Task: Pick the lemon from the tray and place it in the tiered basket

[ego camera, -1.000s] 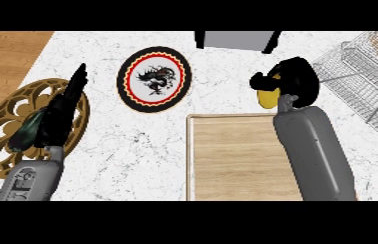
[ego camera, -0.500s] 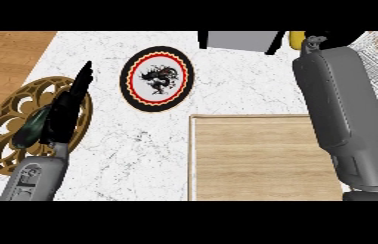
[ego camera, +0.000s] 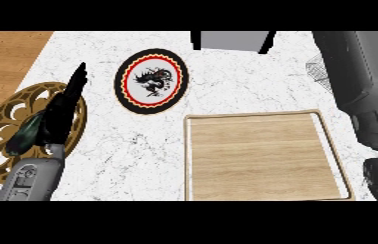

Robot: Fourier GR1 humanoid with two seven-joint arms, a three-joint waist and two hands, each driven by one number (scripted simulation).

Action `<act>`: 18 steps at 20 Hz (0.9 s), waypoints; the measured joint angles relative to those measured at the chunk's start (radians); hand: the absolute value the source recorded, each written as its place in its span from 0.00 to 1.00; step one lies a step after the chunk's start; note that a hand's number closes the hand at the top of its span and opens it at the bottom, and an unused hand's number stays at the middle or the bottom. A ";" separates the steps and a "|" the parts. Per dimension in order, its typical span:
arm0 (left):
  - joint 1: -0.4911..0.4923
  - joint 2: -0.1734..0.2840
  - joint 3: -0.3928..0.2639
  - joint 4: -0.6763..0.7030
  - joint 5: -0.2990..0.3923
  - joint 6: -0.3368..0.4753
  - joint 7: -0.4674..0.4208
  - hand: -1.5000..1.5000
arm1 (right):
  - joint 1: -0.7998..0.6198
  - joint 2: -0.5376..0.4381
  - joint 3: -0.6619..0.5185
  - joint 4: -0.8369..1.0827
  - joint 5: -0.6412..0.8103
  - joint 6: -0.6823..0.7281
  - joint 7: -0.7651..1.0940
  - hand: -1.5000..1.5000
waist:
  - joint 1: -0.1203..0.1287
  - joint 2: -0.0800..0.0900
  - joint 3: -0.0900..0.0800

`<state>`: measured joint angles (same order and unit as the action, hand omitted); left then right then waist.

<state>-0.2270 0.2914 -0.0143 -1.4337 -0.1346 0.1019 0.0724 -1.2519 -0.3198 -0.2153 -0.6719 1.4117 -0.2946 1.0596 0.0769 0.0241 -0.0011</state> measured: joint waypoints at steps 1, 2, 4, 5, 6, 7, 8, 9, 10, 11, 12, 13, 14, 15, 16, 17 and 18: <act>0.000 -0.004 -0.003 0.000 -0.005 0.004 0.002 0.50 | -0.018 -0.008 -0.017 0.025 -0.005 -0.013 -0.010 1.00 | -0.002 0.000 0.000; 0.003 -0.006 -0.005 -0.008 -0.008 0.006 0.010 0.50 | -0.037 -0.019 -0.031 0.050 -0.011 -0.024 -0.021 1.00 | -0.004 -0.001 0.001; 0.016 -0.009 -0.006 -0.018 -0.009 0.007 0.013 0.50 | -0.059 -0.047 -0.049 0.117 -0.007 -0.040 -0.042 1.00 | -0.006 -0.001 0.001; 0.026 -0.003 0.002 -0.019 0.000 -0.001 0.004 0.50 | -0.070 -0.062 -0.058 0.143 -0.008 -0.050 -0.055 1.00 | -0.007 -0.001 0.001; 0.026 0.000 0.007 -0.017 0.005 -0.007 0.001 0.50 | -0.075 -0.079 -0.068 0.171 -0.013 -0.060 -0.072 1.00 | -0.008 0.000 0.001; 0.022 -0.005 0.004 -0.011 -0.004 0.001 -0.002 0.50 | -0.078 -0.088 -0.069 0.199 -0.006 -0.068 -0.078 1.00 | -0.009 0.001 0.001; 0.022 -0.004 0.005 -0.009 -0.004 0.000 -0.007 0.50 | -0.085 -0.097 -0.067 0.227 0.005 -0.070 -0.079 1.00 | -0.010 0.001 0.001; 0.023 -0.005 0.005 -0.008 -0.007 0.000 -0.008 0.50 | -0.089 -0.113 -0.065 0.252 0.015 -0.068 -0.080 1.00 | -0.011 0.001 0.001; 0.017 -0.004 0.009 -0.001 -0.007 0.000 -0.008 0.50 | -0.083 -0.126 -0.059 0.274 0.029 -0.068 -0.081 1.00 | -0.014 0.002 0.001; 0.016 -0.005 0.011 0.006 -0.005 -0.001 -0.012 0.50 | -0.086 -0.142 -0.054 0.296 0.043 -0.065 -0.079 1.00 | -0.015 0.002 0.001; 0.021 -0.002 0.011 -0.002 -0.004 -0.005 -0.012 0.50 | -0.084 -0.159 -0.048 0.319 0.058 -0.060 -0.077 1.00 | -0.012 0.002 0.001; 0.023 -0.004 0.012 -0.003 -0.004 -0.003 -0.012 0.50 | -0.074 -0.173 -0.040 0.339 0.073 -0.058 -0.076 1.00 | -0.013 0.002 0.001; 0.021 -0.003 0.014 -0.004 -0.004 -0.004 -0.010 0.50 | -0.073 -0.188 -0.030 0.360 0.090 -0.046 -0.070 1.00 | -0.014 0.002 0.001; 0.022 -0.012 0.007 -0.005 -0.011 0.004 -0.008 0.50 | -0.075 -0.199 -0.022 0.379 0.104 -0.035 -0.066 1.00 | -0.015 0.002 0.001; 0.017 -0.007 0.014 -0.001 -0.008 0.000 -0.005 0.50 | -0.076 -0.211 -0.017 0.394 0.114 -0.028 -0.063 1.00 | -0.017 0.001 0.001; 0.019 -0.008 0.015 -0.002 -0.006 -0.002 -0.006 0.50 | -0.075 -0.227 -0.014 0.409 0.123 -0.023 -0.062 1.00 | -0.017 0.001 0.001; 0.023 -0.003 0.021 -0.001 -0.004 -0.005 -0.012 0.50 | -0.074 -0.239 -0.012 0.422 0.129 -0.019 -0.062 1.00 | -0.018 0.000 0.001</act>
<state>-0.2036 0.2889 0.0065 -1.4347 -0.1383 0.0970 0.0600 -1.3256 -0.5584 -0.2271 -0.2499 1.5410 -0.3139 0.9973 0.0589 0.0242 0.0001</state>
